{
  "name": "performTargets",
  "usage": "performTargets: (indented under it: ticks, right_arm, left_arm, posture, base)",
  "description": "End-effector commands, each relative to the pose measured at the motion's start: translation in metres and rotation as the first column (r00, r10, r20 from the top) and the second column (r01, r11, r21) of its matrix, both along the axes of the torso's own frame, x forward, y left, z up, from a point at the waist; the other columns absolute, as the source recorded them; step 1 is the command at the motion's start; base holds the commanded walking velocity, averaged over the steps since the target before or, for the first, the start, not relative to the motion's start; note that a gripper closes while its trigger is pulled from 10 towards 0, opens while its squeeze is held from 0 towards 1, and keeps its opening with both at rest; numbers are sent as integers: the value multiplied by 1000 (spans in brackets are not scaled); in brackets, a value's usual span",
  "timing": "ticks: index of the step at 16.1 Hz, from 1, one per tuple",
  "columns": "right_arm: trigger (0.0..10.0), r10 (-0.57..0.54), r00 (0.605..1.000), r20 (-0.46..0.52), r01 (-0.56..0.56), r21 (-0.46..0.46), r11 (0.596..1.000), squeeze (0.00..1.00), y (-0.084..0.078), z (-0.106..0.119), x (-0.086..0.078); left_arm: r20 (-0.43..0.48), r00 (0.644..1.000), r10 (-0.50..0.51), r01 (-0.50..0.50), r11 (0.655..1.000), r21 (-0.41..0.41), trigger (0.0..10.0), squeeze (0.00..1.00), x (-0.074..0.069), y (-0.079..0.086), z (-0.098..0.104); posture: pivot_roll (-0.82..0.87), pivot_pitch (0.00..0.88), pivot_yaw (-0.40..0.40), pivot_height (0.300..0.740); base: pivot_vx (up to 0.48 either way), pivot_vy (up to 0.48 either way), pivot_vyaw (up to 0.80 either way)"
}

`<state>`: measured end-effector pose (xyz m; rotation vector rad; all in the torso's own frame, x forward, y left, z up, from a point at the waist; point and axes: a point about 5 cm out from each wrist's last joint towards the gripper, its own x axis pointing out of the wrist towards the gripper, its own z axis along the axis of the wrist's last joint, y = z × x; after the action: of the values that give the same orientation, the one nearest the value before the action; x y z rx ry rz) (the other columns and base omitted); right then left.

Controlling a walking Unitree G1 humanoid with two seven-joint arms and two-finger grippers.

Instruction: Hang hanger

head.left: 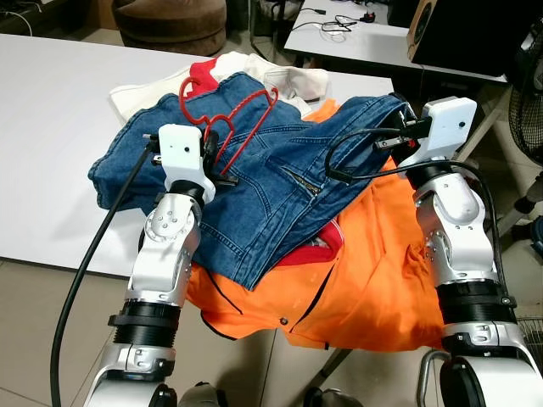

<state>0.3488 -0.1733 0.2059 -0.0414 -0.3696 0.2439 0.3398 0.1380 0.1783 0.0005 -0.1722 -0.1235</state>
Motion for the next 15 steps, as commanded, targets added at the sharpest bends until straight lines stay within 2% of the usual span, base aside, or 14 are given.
performTargets:
  ticks: [1, 10, 15]
  right_arm:
    - [0, -20, 1000, 7, 20, 25, 999, 0, -4, 2, -2]
    - [0, -19, 999, -27, 20, 17, 1000, 0, -3, -5, -4]
    - [0, -34, 999, -42, 35, 16, 999, 0, -8, -11, -8]
  left_arm:
    - [10, 1000, -13, 13, 1000, 10, 10000, 0, 1, -2, 6]
    - [44, 999, -24, 24, 1000, 19, 10000, 0, -1, -5, 13]
    - [42, 998, -52, 51, 999, 13, 10000, 0, -1, -10, 11]
  posture:
    - [54, 29, -33, 740]
    - [41, 42, -35, 740]
    - [24, 46, -28, 740]
  base:
    - [0, 0, 0]
    - [0, 0, 0]
    - [0, 0, 0]
